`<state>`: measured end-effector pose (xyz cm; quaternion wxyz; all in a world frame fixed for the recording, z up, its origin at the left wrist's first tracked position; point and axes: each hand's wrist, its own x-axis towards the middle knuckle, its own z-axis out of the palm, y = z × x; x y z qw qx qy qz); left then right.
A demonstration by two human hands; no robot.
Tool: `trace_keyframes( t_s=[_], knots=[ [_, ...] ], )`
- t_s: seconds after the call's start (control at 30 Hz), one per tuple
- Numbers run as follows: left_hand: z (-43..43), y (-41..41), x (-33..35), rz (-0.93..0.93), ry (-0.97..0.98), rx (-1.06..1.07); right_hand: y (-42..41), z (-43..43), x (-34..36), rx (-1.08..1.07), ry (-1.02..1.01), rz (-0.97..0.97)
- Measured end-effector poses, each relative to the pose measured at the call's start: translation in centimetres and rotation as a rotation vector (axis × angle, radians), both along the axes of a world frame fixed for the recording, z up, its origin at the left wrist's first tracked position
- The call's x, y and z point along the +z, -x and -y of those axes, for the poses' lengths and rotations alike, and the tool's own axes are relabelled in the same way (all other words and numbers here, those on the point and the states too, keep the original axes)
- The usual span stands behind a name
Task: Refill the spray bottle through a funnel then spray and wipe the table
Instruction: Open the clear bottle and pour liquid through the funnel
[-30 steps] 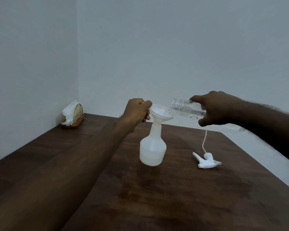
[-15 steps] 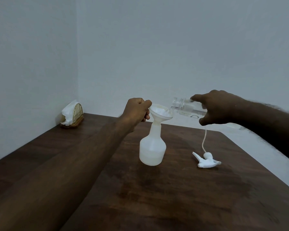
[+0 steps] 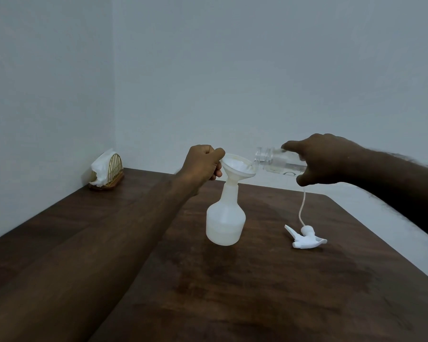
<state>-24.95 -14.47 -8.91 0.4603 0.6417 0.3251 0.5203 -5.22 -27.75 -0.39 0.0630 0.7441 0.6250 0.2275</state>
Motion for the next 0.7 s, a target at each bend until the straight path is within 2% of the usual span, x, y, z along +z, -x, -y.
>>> trace_keyframes(
  t_s=[0.7],
  knots=[
    [0.01,0.03,0.21,-0.010,-0.002,-0.004,0.23,0.06,0.20,0.009,0.001,0.032]
  ],
)
